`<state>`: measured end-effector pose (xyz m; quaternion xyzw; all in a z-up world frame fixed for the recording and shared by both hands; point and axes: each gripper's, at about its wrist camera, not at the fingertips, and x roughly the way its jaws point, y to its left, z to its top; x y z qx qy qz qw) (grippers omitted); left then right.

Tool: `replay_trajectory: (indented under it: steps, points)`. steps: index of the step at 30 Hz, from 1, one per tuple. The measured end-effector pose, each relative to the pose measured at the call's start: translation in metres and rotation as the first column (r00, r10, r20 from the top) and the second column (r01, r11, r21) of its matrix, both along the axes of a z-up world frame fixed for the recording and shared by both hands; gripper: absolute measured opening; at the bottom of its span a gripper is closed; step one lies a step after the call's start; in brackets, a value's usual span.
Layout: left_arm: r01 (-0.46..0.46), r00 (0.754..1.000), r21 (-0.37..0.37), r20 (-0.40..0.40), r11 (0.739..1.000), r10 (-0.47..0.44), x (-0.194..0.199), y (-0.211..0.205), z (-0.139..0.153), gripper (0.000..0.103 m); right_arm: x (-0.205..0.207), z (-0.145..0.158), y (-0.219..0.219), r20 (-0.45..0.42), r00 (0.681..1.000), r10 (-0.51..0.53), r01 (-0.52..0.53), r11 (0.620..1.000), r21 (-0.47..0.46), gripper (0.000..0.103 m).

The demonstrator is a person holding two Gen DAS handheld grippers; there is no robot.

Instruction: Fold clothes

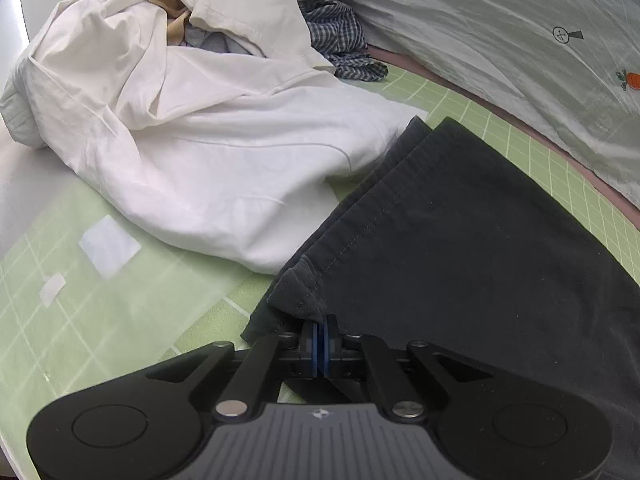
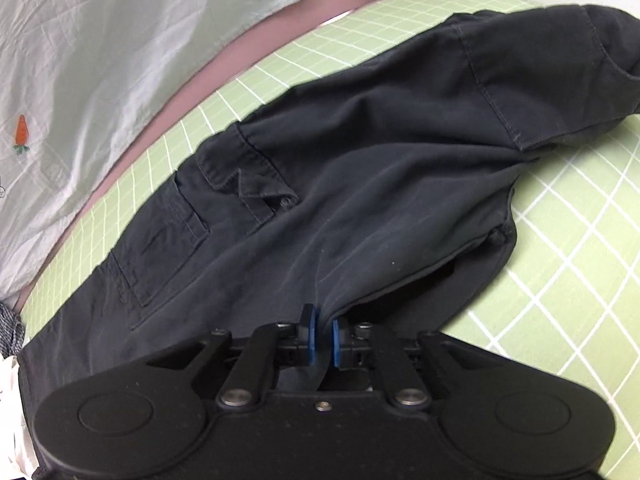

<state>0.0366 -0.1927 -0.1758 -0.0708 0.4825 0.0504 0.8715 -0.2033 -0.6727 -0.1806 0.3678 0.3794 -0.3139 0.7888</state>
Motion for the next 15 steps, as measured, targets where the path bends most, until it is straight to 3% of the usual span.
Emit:
replay_trajectory:
  steps: [7, 11, 15]
  points:
    - [-0.014, 1.000, -0.016, -0.028, 1.000, 0.013, -0.002, 0.002, 0.005, 0.013, -0.012, 0.004, 0.003, 0.002, 1.000, -0.016, 0.016, 1.000, -0.024, 0.029]
    - [-0.019, 1.000, 0.022, 0.005, 1.000, 0.019, -0.015, -0.011, 0.030, 0.046, -0.037, 0.015, 0.000, 0.041, 0.999, -0.035, 0.036, 0.999, -0.028, 0.039]
    - [0.036, 0.998, 0.065, 0.045, 0.997, -0.039, -0.031, -0.035, 0.050, 0.054, -0.066, 0.027, -0.012, 0.049, 0.996, -0.071, 0.074, 0.995, -0.067, 0.044]
